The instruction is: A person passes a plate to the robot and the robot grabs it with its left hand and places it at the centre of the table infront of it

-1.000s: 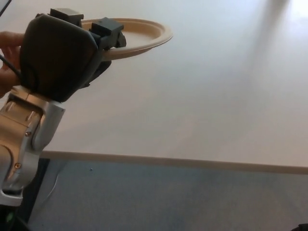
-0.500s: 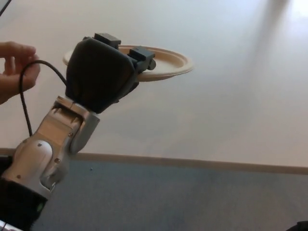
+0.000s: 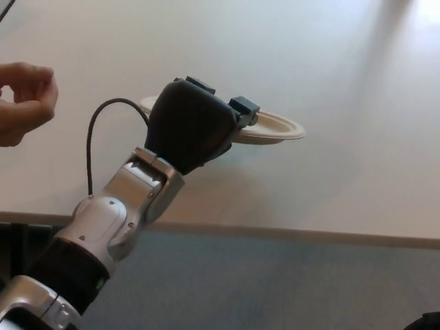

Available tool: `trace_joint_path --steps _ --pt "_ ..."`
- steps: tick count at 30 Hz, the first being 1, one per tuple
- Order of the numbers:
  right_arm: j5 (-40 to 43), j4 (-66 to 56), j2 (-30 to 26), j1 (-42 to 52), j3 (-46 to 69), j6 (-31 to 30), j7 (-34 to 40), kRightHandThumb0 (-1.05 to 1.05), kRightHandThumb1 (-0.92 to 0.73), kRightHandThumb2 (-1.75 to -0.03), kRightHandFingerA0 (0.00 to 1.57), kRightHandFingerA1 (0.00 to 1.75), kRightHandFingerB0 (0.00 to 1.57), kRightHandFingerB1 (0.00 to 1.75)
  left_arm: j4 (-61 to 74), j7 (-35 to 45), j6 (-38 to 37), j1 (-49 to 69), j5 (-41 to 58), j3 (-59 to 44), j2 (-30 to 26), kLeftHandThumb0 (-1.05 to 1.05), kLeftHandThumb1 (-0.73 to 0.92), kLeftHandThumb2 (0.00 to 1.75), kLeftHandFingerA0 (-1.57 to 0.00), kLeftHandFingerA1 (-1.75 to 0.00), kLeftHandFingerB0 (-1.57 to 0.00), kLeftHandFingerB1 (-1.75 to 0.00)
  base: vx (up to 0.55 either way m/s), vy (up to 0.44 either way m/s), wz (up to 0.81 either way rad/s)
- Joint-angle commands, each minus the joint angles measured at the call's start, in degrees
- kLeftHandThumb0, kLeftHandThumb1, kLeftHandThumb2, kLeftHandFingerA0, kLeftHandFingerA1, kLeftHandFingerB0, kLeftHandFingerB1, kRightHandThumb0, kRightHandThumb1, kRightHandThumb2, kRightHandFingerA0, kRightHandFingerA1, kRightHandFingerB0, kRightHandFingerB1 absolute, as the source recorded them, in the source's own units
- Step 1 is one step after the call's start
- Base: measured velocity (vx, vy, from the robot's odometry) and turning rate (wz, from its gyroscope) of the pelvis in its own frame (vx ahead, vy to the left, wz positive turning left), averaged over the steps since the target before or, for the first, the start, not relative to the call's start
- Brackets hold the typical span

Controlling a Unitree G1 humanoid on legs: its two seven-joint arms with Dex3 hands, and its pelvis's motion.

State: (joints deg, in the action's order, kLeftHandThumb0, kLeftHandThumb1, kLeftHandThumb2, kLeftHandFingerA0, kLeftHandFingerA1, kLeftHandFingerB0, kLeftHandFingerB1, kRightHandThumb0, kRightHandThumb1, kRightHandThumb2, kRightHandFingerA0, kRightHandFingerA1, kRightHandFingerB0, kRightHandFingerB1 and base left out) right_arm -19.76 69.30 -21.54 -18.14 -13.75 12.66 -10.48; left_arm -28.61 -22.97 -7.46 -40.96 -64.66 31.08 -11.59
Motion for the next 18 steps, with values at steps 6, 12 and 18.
trace_joint_path --steps 6,12,18 --pt "-0.3 0.0 -0.6 -0.1 0.2 -0.2 0.0 -0.74 -0.8 -0.66 0.41 0.57 0.38 0.46 -15.1 -0.9 4.4 -6.8 0.8 3.1 2.8 -0.34 0.57 0.58 -1.03 -0.99 -0.76 -0.45 0.0 0.0 0.0" --pt "-0.9 -0.3 -0.9 0.3 -0.6 1.6 0.2 -0.77 -0.81 -0.66 0.47 0.61 0.41 0.49 -19.8 0.6 6.3 -10.1 1.3 3.2 2.2 -0.29 0.55 0.57 -0.92 -1.18 -0.75 -0.46 0.0 0.0 0.0" --pt "-0.4 -0.4 -0.9 0.5 -0.4 1.9 -0.3 -0.78 -0.8 -0.66 0.48 0.61 0.39 0.49 -24.3 0.9 7.2 -12.5 2.2 3.5 2.3 -0.34 0.6 0.59 -0.92 -1.12 -0.67 -0.42 0.0 0.0 0.0"
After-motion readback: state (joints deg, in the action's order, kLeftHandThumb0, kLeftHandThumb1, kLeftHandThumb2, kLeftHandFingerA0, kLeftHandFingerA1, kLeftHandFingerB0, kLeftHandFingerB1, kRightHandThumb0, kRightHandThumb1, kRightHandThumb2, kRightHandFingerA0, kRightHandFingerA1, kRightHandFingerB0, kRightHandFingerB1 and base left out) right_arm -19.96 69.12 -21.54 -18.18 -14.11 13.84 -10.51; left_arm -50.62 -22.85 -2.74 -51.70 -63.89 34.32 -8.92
